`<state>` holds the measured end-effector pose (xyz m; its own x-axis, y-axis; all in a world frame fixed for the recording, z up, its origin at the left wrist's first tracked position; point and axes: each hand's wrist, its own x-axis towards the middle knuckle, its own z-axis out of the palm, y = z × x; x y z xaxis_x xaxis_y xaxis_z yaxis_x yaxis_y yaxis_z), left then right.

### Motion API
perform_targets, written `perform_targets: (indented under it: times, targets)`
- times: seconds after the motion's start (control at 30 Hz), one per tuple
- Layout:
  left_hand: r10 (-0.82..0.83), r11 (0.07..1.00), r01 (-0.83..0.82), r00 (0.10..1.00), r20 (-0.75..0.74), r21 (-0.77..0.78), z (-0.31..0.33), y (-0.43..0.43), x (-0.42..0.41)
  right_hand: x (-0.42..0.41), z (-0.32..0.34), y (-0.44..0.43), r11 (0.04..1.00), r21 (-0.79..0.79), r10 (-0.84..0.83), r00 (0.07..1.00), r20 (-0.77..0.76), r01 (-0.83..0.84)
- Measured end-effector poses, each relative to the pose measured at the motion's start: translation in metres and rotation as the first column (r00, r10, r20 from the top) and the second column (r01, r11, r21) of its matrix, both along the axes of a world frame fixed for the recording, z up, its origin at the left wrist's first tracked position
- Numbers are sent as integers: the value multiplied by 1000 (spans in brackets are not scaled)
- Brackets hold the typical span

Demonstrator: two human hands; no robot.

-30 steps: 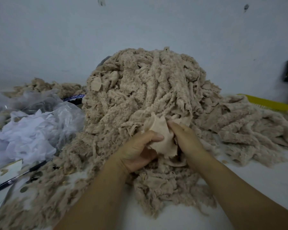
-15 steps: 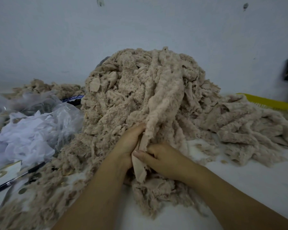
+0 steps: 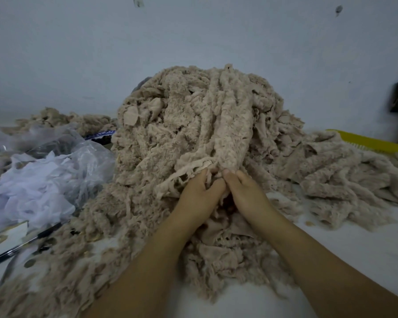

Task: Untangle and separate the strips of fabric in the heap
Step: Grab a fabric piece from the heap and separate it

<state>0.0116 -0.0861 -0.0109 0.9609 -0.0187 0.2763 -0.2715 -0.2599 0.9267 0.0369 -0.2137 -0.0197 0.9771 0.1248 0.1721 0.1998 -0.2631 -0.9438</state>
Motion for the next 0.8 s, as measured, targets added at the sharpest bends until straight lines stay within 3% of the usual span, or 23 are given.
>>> perform_targets:
  times: [0.13, 0.2, 0.27, 0.33, 0.47, 0.57, 0.63, 0.67, 0.73, 0.8]
  targets:
    - [159, 936, -179, 983, -91, -304, 0, 2, 3, -2, 0, 0, 999, -52, -8, 995, 104, 14]
    - [233, 758, -332, 942, -242, -562, 5, 11, 11, -3, 2, -3, 1000, -13, -26, 994, 105, 27]
    - [145, 468, -397, 916, -375, -789, 7, 24, 19, 0, 3, -7, 996, 82, -48, 995, 85, 41]
    - [46, 284, -404, 911, -409, -869, 6, 32, 19, 4, 3, -10, 987, 155, -59, 995, 77, 46]
    - [-48, 132, -320, 943, -328, -938, 4, 39, 20, 9, 3, -9, 962, 250, -117, 993, 28, 106]
    - [3, -22, -271, 963, -271, -962, 4, 58, 22, 16, 13, -22, 826, 501, -247, 965, -90, 258]
    - [89, 6, -283, 955, -282, -959, 4, 62, 20, 19, 15, -32, 797, 515, -300, 947, -116, 316]
    - [139, 76, -295, 949, -283, -952, 5, 60, 18, 19, 14, -34, 797, 508, -308, 943, -123, 326]
    - [234, 335, -306, 943, -236, -891, 8, 47, 17, 17, 11, -30, 787, 535, -272, 951, -147, 307]
    - [297, 605, -326, 939, -174, -726, 14, 34, 18, 13, 11, -22, 796, 550, -183, 967, -177, 252]
